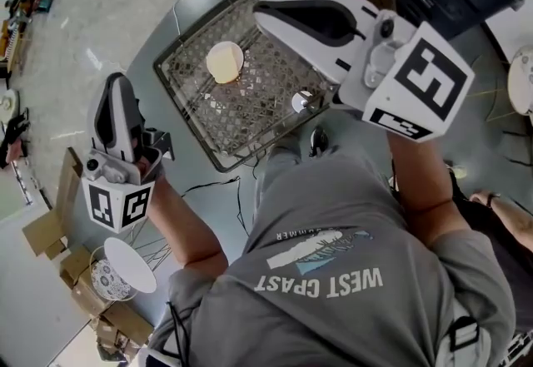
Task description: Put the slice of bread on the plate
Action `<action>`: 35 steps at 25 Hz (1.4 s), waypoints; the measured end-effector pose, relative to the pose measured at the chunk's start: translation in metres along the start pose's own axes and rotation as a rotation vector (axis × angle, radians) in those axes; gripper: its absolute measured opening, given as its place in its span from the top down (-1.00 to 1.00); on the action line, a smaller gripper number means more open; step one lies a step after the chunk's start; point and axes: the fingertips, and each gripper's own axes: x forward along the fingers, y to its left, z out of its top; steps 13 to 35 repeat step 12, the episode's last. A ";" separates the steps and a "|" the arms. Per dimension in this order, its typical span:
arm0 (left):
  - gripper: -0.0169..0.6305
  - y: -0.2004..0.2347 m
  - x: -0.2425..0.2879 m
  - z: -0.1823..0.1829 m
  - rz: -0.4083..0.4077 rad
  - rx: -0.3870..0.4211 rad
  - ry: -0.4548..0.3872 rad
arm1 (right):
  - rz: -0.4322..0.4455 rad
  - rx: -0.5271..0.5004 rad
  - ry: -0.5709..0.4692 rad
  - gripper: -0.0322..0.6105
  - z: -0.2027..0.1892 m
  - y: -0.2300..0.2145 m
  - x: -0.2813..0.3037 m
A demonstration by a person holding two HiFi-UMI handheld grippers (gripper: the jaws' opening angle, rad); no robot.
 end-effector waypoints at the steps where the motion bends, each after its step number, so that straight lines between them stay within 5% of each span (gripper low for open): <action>1: 0.92 -0.002 -0.001 0.002 -0.001 0.002 0.001 | 0.000 -0.006 -0.003 0.89 0.003 0.003 -0.002; 35: 0.92 -0.029 -0.002 0.006 -0.014 0.018 0.011 | -0.015 -0.042 -0.006 0.89 0.015 0.013 -0.023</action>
